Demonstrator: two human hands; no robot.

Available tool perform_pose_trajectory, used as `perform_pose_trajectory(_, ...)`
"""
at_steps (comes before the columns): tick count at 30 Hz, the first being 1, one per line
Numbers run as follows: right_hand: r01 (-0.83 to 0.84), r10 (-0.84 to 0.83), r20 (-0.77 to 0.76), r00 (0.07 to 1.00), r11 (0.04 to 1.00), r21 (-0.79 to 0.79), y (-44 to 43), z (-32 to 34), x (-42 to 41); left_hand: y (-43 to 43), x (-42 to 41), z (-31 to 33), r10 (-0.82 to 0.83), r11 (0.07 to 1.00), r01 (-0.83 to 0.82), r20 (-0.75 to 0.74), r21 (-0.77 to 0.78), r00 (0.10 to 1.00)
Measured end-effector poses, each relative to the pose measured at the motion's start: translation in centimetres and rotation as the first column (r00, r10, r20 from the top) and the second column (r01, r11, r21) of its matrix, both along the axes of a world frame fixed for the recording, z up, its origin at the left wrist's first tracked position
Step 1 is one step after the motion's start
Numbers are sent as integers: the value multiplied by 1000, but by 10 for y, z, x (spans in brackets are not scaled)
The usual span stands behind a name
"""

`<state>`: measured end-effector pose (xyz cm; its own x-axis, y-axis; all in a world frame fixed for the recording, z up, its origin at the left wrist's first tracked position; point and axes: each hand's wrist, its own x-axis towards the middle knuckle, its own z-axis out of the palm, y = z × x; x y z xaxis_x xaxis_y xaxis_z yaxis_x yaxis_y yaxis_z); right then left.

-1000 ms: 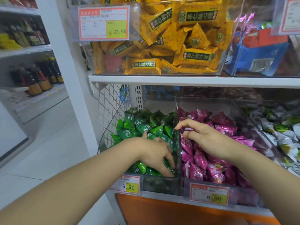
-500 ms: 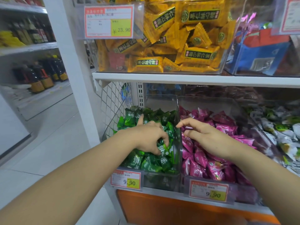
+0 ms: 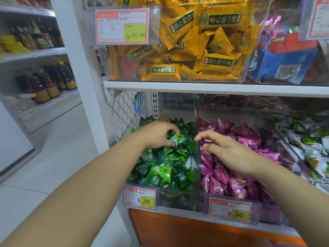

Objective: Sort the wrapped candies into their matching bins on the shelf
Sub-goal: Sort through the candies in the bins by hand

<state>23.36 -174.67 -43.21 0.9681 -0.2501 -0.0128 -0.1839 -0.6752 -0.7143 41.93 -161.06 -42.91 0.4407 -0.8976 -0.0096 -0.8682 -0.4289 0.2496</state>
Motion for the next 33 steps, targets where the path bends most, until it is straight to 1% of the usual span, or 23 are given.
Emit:
perform_pose_trajectory(4, -9, 8, 32, 999, 1000, 22, -1, -2, 3, -3, -2, 4, 2, 1000, -2, 17, 25, 1000)
perform_pose_trajectory(8, -22, 20, 51, 999, 999, 36, -2, -3, 2, 3, -12, 13, -18, 997, 20, -25, 80, 1000)
perform_pose_trajectory(9, -26, 24, 53, 998, 999, 33, -2, -3, 2, 5, -17, 16, -20, 997, 23, -38, 76, 999)
perform_pose_trajectory(11, -30, 28, 48, 998, 999, 28, -2, -1, 2, 13, -27, 25, -36, 999, 36, -58, 14, 998)
perform_pose_trajectory(13, -38, 37, 48, 998, 999, 27, -1, 0, 1, 21, -40, 30, -96, 995, 93, -89, -33, 991)
perform_pose_trajectory(14, -40, 38, 54, 998, 999, 27, -1, 0, 1, 25, -46, 31, -142, 990, 141, -122, -14, 982)
perform_pose_trajectory(16, -43, 41, 62, 997, 999, 25, 1, 1, 0, 31, -58, 24, -191, 967, 217, -185, 131, 964)
perform_pose_trajectory(17, -43, 41, 66, 997, 999, 23, 2, 1, 0, 34, -61, 17, -196, 946, 233, -175, 223, 965)
perform_pose_trajectory(19, -31, 29, 65, 997, 999, 21, 3, 2, 0, 37, -58, 4, -195, 907, 207, -69, 367, 978)
perform_pose_trajectory(21, -18, 17, 58, 998, 999, 26, 6, 4, -1, 40, -52, -2, -171, 887, 165, -24, 431, 985)
perform_pose_trajectory(23, -7, 6, 43, 999, 1000, 26, 7, 6, -4, 42, -48, 0, -153, 881, 142, -13, 452, 988)
perform_pose_trajectory(27, -11, 11, -2, 1000, 1000, -6, 9, 9, -5, 45, -44, 6, -155, 880, 106, 68, 464, 986)
perform_pose_trajectory(33, -5, 6, 10, 1000, 1000, -18, 7, 12, -11, 43, -41, 10, -119, 876, 32, 152, 482, 981)
